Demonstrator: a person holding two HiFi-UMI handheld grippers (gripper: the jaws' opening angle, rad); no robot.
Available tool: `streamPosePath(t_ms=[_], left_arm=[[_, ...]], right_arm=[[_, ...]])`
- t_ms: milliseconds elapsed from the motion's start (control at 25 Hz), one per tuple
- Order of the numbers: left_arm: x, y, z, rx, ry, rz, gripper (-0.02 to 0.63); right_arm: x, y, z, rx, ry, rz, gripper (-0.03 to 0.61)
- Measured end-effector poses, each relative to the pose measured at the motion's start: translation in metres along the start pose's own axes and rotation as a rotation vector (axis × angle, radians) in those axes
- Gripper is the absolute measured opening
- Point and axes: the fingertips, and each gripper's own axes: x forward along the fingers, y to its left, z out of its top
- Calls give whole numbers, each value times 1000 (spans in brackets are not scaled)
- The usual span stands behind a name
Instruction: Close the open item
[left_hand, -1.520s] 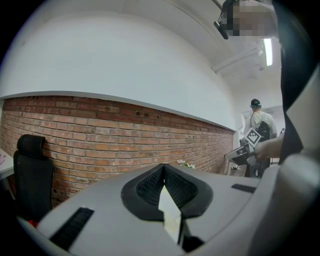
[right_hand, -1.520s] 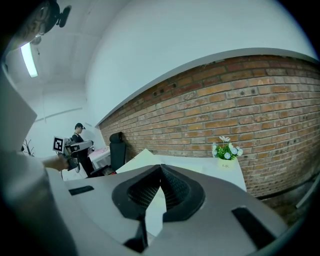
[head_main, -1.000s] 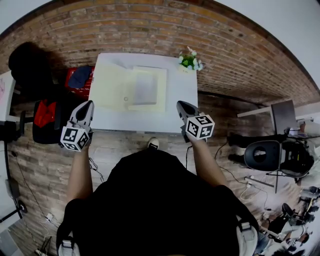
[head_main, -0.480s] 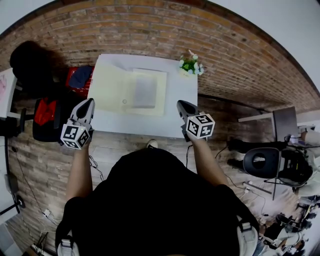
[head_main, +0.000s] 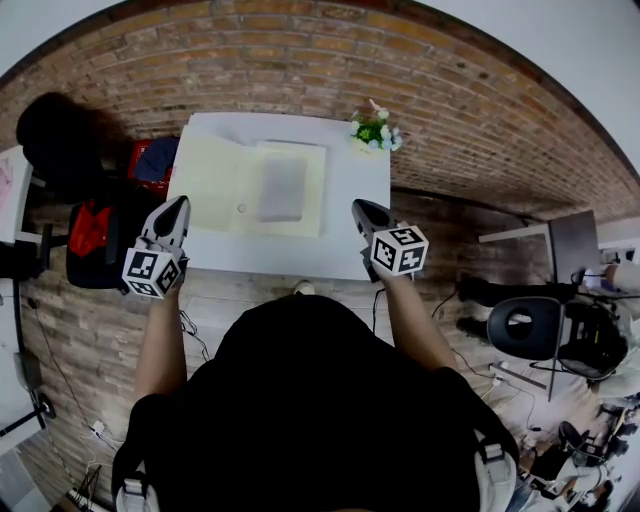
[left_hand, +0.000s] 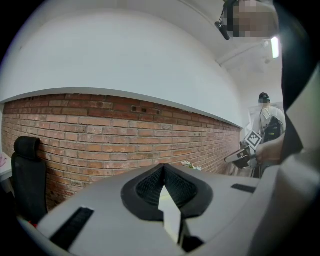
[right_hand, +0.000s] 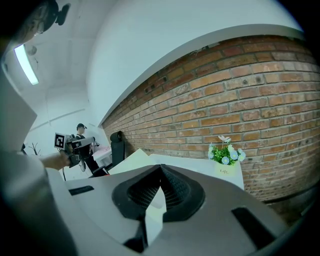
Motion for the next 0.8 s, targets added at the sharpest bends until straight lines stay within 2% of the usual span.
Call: streamPosePath(t_ms=[800], left_arm=[[54, -36, 13, 21, 15, 3, 12]], right_arm=[[3, -52, 3, 17, 24, 56, 23]])
